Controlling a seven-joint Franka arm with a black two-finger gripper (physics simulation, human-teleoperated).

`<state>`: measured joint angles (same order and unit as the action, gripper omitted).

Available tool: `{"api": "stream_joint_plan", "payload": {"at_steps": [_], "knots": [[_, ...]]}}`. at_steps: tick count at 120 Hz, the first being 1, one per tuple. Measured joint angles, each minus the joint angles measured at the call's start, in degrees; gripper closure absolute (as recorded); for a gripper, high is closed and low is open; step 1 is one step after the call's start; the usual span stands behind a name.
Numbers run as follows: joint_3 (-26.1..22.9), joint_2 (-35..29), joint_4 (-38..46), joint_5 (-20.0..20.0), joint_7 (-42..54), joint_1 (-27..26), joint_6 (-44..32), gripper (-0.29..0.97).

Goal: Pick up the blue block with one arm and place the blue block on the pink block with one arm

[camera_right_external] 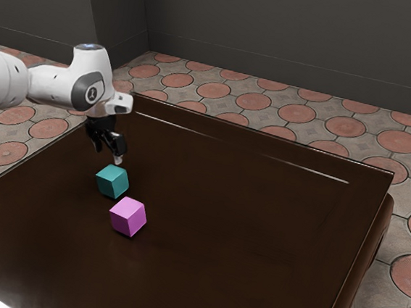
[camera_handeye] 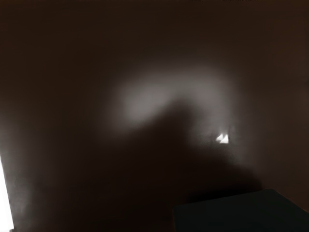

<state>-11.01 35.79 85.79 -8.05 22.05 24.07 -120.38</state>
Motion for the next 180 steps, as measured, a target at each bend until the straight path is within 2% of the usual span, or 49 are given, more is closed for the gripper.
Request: {"api": "stream_joint_plan", "payload": {"at_steps": [30, 70, 118, 180], "knots": [[0.0, -0.7, 0.3, 2.5, 1.1, -0.2, 2.1, 0.00], [-1.2, -4.5, 7.6, 3.7, -0.5, -0.5, 3.0, 0.00], [-0.5, -3.5, 6.9, 3.9, -1.0, -0.3, -2.0, 0.00], [-0.5, -3.0, 7.1, 3.7, -9.2, -0.3, -0.1, 0.00]]}}
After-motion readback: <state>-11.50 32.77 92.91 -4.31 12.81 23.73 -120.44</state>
